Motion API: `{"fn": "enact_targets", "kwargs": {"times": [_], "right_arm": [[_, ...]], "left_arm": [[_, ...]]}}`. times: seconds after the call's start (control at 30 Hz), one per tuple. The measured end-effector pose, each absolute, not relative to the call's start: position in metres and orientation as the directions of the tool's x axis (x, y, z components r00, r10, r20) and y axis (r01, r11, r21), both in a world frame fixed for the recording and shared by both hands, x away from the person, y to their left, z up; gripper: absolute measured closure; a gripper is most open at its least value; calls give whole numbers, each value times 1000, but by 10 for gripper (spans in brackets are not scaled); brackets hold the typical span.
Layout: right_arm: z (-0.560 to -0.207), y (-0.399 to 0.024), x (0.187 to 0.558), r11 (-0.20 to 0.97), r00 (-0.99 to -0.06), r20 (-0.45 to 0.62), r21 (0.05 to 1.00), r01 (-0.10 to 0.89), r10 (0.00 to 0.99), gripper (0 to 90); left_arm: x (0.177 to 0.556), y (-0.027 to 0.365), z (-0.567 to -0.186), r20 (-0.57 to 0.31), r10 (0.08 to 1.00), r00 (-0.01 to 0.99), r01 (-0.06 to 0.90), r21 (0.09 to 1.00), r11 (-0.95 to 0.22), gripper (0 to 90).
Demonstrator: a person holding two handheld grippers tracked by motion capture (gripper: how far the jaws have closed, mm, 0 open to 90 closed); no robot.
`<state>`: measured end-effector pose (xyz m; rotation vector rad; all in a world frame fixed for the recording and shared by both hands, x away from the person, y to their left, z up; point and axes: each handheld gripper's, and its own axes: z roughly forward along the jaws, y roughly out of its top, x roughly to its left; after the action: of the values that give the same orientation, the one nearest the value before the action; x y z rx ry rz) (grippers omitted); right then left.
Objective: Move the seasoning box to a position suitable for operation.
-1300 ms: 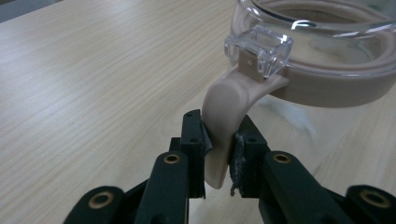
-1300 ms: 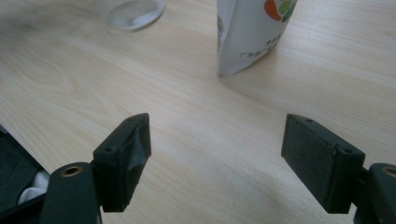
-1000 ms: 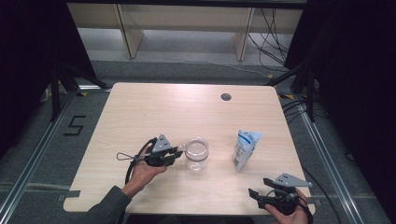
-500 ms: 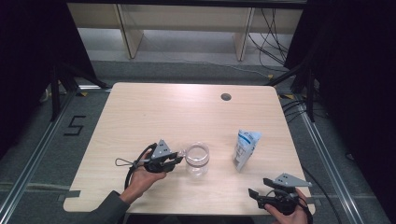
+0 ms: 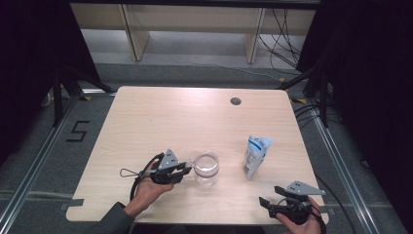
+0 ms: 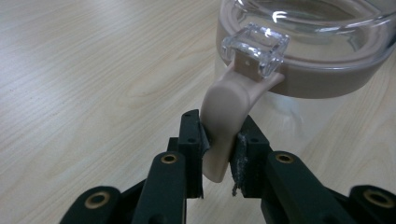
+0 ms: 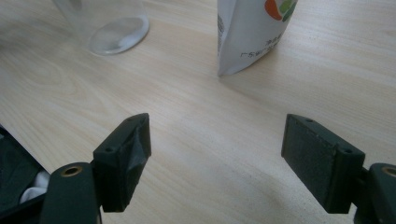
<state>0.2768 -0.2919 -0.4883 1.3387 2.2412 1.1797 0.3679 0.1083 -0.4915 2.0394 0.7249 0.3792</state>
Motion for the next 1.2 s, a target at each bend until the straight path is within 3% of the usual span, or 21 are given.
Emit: {"fn": "enact_targets", "kwargs": {"times": [0.67,1.03,1.2], "right_arm": [[-489,-292,278,256,-544,142,766,589,827,252],[-489,-292,278,256,-545,146,764,593,826,252],[-489,-292,278,256,-545,146,764,593,826,252]], "left_arm": [[367,109,-491,-22,618,786,352,837,-418,742],[357,110,-486,30,616,787,327,828,-456,560],[356,114,-485,9,630,777,329,847,-418,506]]}}
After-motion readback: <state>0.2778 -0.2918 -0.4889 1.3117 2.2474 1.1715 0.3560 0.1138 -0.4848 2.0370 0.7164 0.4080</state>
